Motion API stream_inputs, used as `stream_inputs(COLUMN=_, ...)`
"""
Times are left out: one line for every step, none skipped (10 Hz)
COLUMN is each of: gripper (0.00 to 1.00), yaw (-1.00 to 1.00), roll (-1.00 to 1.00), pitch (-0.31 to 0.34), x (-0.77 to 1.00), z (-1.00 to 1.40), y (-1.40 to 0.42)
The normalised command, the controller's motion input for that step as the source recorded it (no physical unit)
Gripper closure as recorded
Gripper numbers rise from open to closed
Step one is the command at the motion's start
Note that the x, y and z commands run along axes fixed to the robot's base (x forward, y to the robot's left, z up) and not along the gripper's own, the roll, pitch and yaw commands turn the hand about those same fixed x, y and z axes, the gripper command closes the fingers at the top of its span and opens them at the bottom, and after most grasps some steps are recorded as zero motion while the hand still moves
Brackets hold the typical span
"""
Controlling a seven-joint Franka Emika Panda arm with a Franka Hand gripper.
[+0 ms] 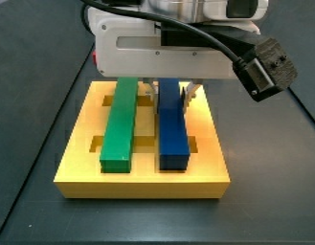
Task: Pick up the blue object. Move up. Move to above the board. Insert the blue object.
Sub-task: Insert the blue object.
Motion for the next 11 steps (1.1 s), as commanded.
stream_inputs(gripper=1.00, yaw=-0.01, roll=0.05, pitch=0.009, x=-0.15, z=-0.18, y=-0.05)
stream_inputs(gripper=1.00, yaw=-0.08, roll=0.06, pitch=0.021, x=-0.26, z=-0.18, y=-0.04)
stream_inputs(gripper=1.00, yaw=-0.06, roll=0.03, pitch=0.000, x=-0.23, z=-0.14, y=-0.06)
stream_inputs(gripper=1.00, yaw=0.00, roll=0.00, pitch=0.000, x=-0.06, z=-0.13, y=-0.13)
stream_inputs(gripper=1.00, yaw=0.00, roll=0.01, pitch=0.004, x=0.20, z=-0.32, y=-0.12)
stream_inputs(gripper=1.00, yaw=0.00, roll=0.12, pitch=0.043, x=0.17, z=-0.53, y=-0.03)
stream_inputs(gripper=1.00, yaw=0.00, roll=0.21, pitch=0.059, x=0.11, z=-0.67, y=0.00)
stream_inputs(gripper=1.00, yaw=-0.02, roll=0.22, pitch=0.067, x=0.11, z=-0.70, y=0.00)
stream_inputs(gripper=1.00, yaw=-0.04, roll=0.14, pitch=0.030, x=0.00, z=-0.49, y=0.00)
stream_inputs(gripper=1.00, yaw=0.00, roll=-0.01, pitch=0.000, x=0.00, z=0.00, y=0.00)
stream_inputs(gripper=1.00, yaw=0.00, roll=0.00, pitch=0.000, x=0.00, z=0.00, y=0.00)
